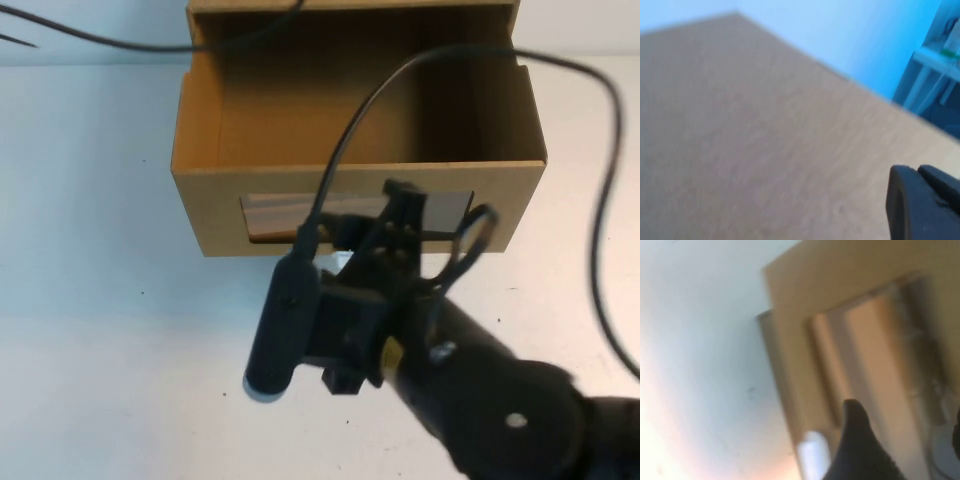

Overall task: Open the shoe box
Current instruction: 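Pull the top drawer of the cardboard box fully open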

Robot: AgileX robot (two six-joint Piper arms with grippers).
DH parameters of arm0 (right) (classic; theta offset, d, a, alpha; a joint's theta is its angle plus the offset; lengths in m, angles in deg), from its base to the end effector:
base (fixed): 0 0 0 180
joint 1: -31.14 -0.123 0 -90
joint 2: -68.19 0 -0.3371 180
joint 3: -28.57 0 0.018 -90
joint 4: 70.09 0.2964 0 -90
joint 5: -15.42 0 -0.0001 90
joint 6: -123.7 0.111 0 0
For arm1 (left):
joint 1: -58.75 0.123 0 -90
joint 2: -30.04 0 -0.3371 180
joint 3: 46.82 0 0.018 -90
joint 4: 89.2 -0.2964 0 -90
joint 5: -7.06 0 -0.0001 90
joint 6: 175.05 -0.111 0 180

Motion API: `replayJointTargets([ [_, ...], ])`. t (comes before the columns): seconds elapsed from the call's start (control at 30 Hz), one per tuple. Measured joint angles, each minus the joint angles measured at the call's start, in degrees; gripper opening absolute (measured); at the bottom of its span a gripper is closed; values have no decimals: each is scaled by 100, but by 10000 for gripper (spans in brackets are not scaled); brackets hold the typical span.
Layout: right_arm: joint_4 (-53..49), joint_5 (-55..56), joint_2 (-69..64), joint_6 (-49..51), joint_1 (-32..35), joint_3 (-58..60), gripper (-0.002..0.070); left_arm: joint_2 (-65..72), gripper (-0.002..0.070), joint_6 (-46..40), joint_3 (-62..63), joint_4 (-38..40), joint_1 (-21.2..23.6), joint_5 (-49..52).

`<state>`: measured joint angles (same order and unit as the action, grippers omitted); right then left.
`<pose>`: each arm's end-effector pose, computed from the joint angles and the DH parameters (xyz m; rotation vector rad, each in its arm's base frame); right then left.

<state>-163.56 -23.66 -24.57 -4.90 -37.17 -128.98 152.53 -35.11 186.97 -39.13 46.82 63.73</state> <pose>0.2024 0.3196 0.3169 -1.2717 1.3950 -0.3659 0.5029 -0.1790 0.4984 0.7551 1.7925 -0.7411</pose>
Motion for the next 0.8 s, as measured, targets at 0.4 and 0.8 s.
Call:
replayJointTargets([
  [0.4,518,-471,1689,-21,-381,0,76,-1896,-6,773,0,-1197,0,672],
  [0.8,4352,-931,3105,-3683,-408,-475,-11,-3943,-6,1312,-372,-2116,0,1606],
])
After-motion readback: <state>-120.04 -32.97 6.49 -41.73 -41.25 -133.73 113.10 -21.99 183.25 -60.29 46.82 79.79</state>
